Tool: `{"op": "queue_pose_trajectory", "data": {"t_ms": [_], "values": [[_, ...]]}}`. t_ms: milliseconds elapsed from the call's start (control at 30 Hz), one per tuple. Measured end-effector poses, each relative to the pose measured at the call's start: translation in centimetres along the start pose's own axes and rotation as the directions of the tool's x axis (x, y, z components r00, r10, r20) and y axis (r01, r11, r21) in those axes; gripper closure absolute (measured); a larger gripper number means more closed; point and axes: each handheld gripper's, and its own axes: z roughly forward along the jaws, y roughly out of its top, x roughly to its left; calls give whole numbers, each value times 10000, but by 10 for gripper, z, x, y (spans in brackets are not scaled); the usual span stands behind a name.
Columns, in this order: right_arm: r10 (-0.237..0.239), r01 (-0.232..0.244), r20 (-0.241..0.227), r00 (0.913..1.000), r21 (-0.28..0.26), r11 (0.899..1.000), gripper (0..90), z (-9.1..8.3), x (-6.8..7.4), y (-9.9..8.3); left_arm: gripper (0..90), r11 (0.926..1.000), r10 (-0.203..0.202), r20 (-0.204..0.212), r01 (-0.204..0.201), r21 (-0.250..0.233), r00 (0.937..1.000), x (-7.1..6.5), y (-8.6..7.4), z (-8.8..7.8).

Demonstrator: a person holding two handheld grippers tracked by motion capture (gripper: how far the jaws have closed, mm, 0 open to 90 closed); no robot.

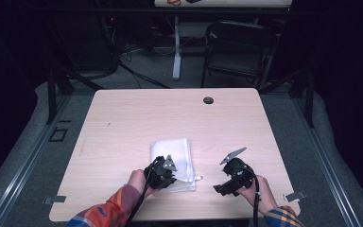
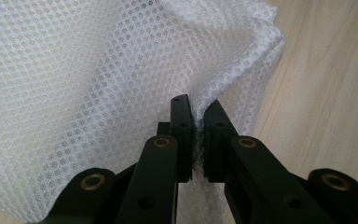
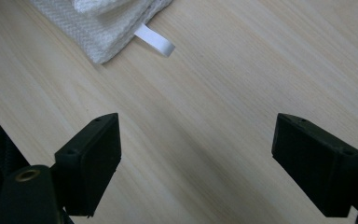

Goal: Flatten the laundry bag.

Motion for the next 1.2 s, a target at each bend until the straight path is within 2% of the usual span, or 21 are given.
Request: {"op": "queue_pose_trajectory", "data": {"t_ms": [133, 300, 433, 500, 533, 567, 667, 700, 733, 767, 800, 833, 933, 967, 1000, 1033, 1067, 1100, 1133, 1167, 1200], "values": [[-37, 35, -101, 9999, -206, 9998, 157, 1, 3, 1, 849, 9999, -120, 101, 121, -74, 9999, 2, -1, -1], [-709, 704, -292, 9971, -185, 9973, 147, 7, 15, 16, 848, 9998, -146, 157, 148, -106, 9998, 2, -1, -1], [-971, 969, -459, 9942, -76, 9953, 159, 14, 19, 22, 843, 9997, -224, 264, 226, -72, 9994, 4, -2, 0], [-1128, 1126, -548, 9921, -61, 9936, 239, 20, 23, 27, 841, 9997, -225, 276, 227, -78, 9994, 4, -2, 1], [-1128, 1126, -548, 9921, -61, 9936, 239, 20, 23, 27, 841, 9997, -221, 281, 223, -70, 9994, 4, -2, 1], [-1244, 1243, -562, 9906, -53, 9922, 320, 24, 25, 32, 840, 9996, -254, 307, 257, -88, 9992, 4, -2, 1], [-1335, 1335, -648, 9889, -51, 9910, 482, 30, 30, 37, 839, 9995, -289, 336, 292, -106, 9990, 5, -3, 1], [-1335, 1335, -648, 9889, -51, 9910, 482, 30, 30, 37, 839, 9995, -289, 336, 292, -106, 9990, 5, -3, 1], [-1410, 1407, -664, 9878, -89, 9900, 609, 34, 33, 41, 838, 9995, -297, 333, 301, -124, 9990, 4, -3, 1], [-1410, 1407, -664, 9878, -89, 9900, 609, 34, 33, 41, 838, 9995, -280, 321, 284, -112, 9991, 4, -2, 1], [-1423, 1418, -667, 9876, -120, 9898, 651, 35, 35, 42, 836, 9996, -262, 306, 265, -110, 9992, 4, -2, 1], [-1455, 1453, -721, 9867, -82, 9894, 739, 39, 37, 46, 830, 9996, -256, 299, 259, -105, 9992, 4, -2, 1], [-1413, 1411, -859, 9862, -86, 9900, 792, 43, 38, 48, 795, 9998, -203, 328, 206, -71, 9993, 4, -2, 1], [-1341, 1341, -961, 9863, -62, 9909, 843, 47, 39, 49, 766, 9999, -115, 379, 113, 36, 9992, 3, -2, 2], [-1341, 1341, -961, 9863, -62, 9909, 843, 47, 39, 49, 728, 9999, -115, 379, 113, 36, 9992, 3, -2, 2], [-1309, 1309, -983, 9865, -58, 9914, 864, 49, 39, 50, 728, 10000, -37, 512, 33, 69, 9987, 3, -1, 3], [-1212, 1188, -1049, 9871, -290, 9925, 885, 52, 39, 52, 628, 10000, 3, 576, -8, 91, 9983, 2, 0, 4], [-1212, 1188, -1049, 9871, -290, 9925, 885, 52, 39, 52, 577, 10000, 3, 576, -8, 91, 9983, 2, 0, 4], [-1347, 1328, -1073, 9851, -247, 9908, 890, 51, 39, 53, 577, 9999, 61, 588, -68, 111, 9983, 0, 1, 4], [-1293, 1256, -1180, 9846, -386, 9913, 892, 51, 40, 56, 499, 9998, 136, 532, -143, 116, 9985, -2, 2, 4], [-1341, 1297, -1178, 9839, -444, 9906, 893, 52, 41, 56, 477, 9998, 191, 520, -195, 86, 9985, -4, 3, 5]]}}
